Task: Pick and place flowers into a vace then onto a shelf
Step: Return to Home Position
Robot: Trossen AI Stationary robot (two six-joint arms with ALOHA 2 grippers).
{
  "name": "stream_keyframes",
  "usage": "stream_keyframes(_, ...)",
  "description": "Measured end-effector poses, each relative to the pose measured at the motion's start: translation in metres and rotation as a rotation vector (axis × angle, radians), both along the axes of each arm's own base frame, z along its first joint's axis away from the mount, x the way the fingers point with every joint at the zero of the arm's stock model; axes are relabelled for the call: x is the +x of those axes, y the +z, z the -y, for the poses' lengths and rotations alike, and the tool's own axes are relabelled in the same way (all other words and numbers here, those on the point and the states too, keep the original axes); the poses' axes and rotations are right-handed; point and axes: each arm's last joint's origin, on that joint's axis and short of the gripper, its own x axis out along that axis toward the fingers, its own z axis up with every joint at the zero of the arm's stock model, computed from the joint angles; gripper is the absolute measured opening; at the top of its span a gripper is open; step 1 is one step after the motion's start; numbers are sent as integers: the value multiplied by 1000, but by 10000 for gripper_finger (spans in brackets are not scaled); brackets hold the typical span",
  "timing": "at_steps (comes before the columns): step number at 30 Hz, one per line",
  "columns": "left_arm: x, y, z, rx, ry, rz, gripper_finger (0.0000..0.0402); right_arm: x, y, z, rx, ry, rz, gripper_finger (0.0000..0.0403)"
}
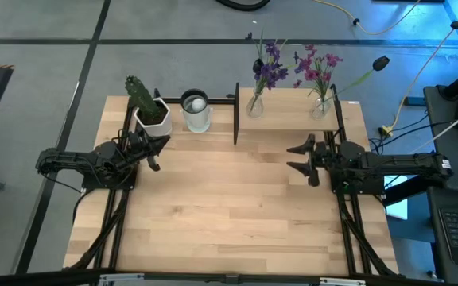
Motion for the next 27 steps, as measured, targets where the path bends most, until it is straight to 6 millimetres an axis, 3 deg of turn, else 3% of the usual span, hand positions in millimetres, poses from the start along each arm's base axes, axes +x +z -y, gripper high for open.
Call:
stream_keyframes(8, 0, 0, 0, 1, 0, -1, 4, -1, -4, 4, 31, -128, -39, 252)
stream_keyframes(16, 0, 0, 0, 1, 1, -1, 4, 0, 5, 1, -3, -47, 52, 252)
stream_keyframes(23, 0, 0, 0, 1, 1, -1, 4, -2, -13, 0, 0, -26, 79, 252)
stream_keyframes(27, 0, 0, 0, 1, 1, -1, 4, -2, -13, 0, -15, -22, 78, 252)
